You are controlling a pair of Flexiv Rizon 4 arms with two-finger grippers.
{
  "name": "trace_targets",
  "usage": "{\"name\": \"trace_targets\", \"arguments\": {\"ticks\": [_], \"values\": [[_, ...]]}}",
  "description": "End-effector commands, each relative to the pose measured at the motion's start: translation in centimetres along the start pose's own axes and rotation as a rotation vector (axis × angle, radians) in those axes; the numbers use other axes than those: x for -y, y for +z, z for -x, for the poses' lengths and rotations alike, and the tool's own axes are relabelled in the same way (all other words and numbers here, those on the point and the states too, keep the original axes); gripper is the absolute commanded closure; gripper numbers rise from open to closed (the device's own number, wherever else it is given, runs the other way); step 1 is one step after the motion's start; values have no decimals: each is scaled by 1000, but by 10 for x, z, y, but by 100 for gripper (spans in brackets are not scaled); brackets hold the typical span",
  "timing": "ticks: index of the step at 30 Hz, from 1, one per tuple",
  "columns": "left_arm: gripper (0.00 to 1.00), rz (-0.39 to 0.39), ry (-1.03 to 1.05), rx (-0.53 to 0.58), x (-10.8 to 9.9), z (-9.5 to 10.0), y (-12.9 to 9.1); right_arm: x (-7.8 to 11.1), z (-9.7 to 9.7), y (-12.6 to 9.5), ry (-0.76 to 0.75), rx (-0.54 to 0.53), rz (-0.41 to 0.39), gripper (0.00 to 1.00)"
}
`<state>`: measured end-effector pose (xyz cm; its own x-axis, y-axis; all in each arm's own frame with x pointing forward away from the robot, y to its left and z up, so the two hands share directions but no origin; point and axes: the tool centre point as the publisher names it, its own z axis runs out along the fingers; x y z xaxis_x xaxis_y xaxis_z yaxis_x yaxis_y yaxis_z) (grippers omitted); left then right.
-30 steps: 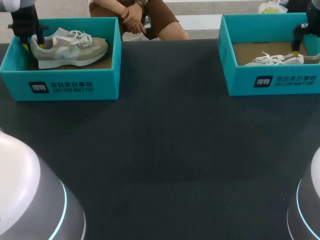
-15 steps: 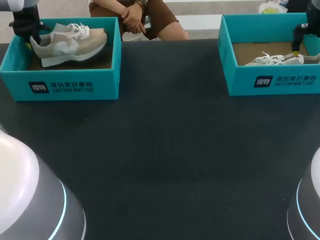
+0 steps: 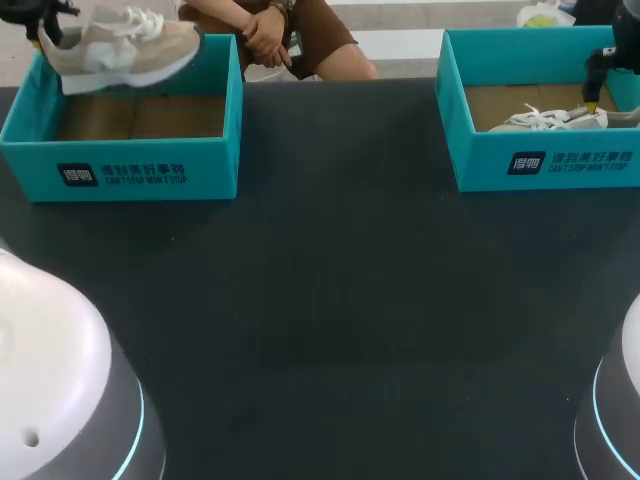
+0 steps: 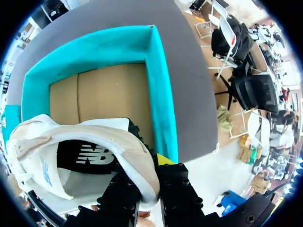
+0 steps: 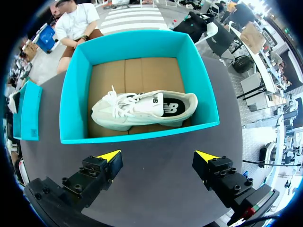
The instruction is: Take the shoe out of the shoebox, open the shoe tongue, remove and reinsert the insole, then place the shoe into the shoebox
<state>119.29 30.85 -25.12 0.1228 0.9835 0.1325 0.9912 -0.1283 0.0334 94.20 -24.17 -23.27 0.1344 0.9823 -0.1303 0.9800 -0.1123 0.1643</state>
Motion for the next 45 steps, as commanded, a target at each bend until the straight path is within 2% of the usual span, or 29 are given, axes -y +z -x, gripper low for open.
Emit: {"name": "trace_targets", "arguments": {"ticks": [1,8,30,33,39,45], "values": [[100,89,18,-18,25,-8,-54,0,0,0,0,-1,1,0],[100,181,-10,7,22,-24,-87,0,0,0,0,-1,1,0],[100,181,-10,7,22,-24,-87,0,0,0,0,-1,1,0],[100,200,13,-33,41,-18,-90,0,0,0,0,-1,1,0],[100,224,-27,-74,82,-11,-110,0,0,0,0,-1,1,0],[100,188,-41,-92,114,6,-122,0,0,0,0,-1,1,0]]}}
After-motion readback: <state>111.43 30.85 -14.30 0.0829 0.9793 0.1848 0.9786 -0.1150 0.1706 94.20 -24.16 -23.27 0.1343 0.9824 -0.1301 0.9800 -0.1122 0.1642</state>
